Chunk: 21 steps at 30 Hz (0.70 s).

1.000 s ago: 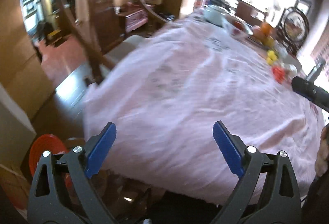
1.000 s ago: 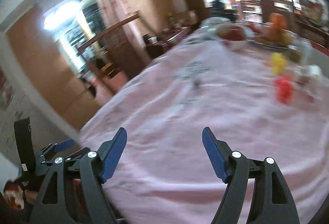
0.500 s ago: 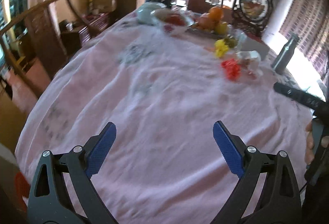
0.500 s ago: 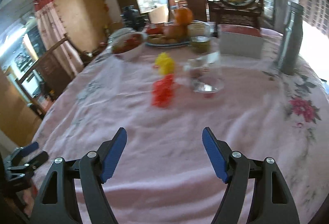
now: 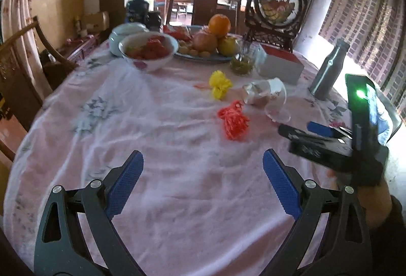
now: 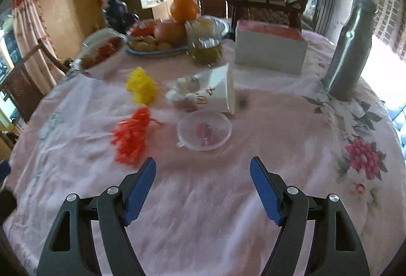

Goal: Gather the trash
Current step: 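Grasp the clear plastic lid with the right tool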

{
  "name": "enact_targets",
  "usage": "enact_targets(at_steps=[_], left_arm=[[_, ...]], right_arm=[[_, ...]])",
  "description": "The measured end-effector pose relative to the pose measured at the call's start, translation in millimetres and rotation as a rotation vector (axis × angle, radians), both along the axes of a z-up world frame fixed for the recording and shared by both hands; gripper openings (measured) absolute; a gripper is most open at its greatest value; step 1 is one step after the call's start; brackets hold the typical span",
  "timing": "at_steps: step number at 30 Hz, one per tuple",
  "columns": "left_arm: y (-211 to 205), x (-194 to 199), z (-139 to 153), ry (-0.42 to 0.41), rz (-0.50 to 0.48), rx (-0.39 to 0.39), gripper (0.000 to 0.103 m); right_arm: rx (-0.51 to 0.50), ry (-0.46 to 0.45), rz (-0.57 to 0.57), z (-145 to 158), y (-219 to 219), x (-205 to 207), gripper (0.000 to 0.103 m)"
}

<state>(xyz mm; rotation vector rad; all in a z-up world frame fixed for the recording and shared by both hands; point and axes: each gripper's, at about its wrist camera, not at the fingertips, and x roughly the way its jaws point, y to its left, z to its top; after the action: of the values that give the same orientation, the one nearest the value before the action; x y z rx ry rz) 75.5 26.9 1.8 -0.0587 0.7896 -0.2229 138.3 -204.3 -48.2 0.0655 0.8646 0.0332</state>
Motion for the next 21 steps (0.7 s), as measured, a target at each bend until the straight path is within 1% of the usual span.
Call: enact_targets(at_steps=[3,7,8,9,10,11,16,19,21], left_arm=[[0,5,-12,0.032,-0.001,0.013,0.092],[5,10,-19,0.050,0.012,0.024,0.092],[6,11,-20,0.052,0.014,0.025,0.092],[7,12,-21,0.054,0.015,0.030,0.092],[6,14,-22,0.056,0.016,0.035,0.092],[6,15,-22,0.058,0.016,0.038,0.092],[-3,24,-28,0.083,-0.006,0.042,0.092],[-12,33,-31,0.102,-0.026,0.042,0.092],[-19,40,-34,0.115,-0.036,0.038,0.092]], right_arm=[[0.007,0.039,0.003,-13,1,21,0.076],[-0.003,0.056,-0.008,-22,4,40,0.075],[-0.007,0.059,-0.010,-24,4,43,0.074],[-0.016,0.059,-0.016,-26,5,46,0.065],[-0.022,0.059,-0.018,-27,6,48,0.060],[-0.024,0.063,-0.020,-28,6,49,0.049],[-0.008,0.044,-0.040,-23,-2,38,0.049],[0.016,0.041,-0.036,-14,-8,19,0.049],[0.055,0.034,-0.026,-7,-13,6,0.049]])
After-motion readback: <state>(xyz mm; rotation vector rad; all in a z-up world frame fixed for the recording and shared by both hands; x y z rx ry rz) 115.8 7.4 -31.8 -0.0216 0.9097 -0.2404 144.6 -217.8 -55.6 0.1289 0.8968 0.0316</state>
